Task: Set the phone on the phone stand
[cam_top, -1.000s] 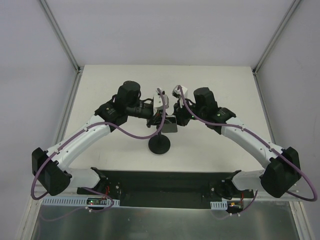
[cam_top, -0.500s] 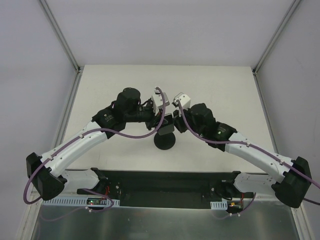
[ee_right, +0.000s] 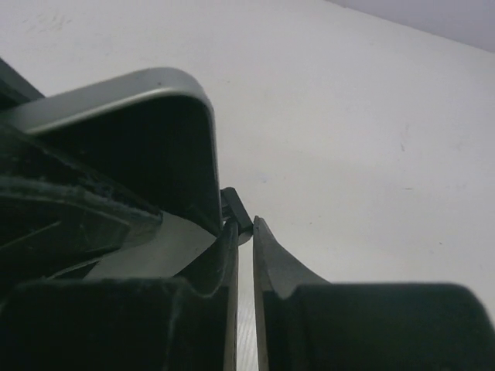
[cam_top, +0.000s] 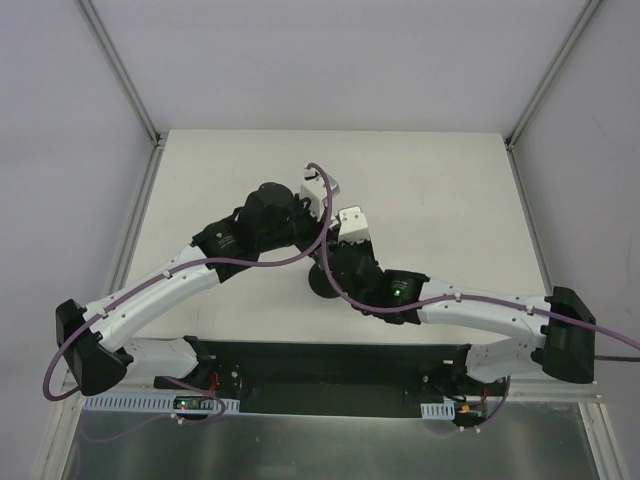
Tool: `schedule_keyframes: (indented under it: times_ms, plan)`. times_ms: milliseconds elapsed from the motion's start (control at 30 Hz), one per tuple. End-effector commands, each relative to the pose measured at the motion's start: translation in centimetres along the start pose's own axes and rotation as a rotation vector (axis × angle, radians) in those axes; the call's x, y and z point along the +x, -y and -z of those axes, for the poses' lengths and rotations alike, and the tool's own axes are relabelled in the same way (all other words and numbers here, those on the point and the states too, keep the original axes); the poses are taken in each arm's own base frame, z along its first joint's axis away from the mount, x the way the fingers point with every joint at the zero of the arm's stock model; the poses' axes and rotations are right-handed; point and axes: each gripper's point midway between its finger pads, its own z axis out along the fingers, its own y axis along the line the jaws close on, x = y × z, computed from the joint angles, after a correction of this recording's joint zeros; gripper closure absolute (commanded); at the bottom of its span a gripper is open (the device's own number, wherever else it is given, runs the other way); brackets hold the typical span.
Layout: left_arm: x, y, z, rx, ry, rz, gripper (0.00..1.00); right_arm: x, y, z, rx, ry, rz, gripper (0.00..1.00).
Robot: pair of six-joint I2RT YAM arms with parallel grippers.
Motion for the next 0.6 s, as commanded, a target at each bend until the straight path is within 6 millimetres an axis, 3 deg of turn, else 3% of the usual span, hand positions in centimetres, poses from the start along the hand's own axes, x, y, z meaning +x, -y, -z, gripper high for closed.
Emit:
schedule_keyframes:
  times_ms: [0,267,567]
  plan:
    - [-0.2,-7.3,-0.7,-0.382,0.017,0.035,1.00,-4.3,-1.7,3.4,0.121,0.128,-0.146,1.00]
    - [1.8,-7.7,-1.4,-0.402,-0.011,0.039,1.00,-4.4,-4.3,5.6,0.075,0.122,-0.160,1.00]
    - [2.5,-7.3,-1.7,-0.412,-0.035,0.088,1.00,-3.7,-3.6,6.5,0.093,0.135,-0.158,1.00]
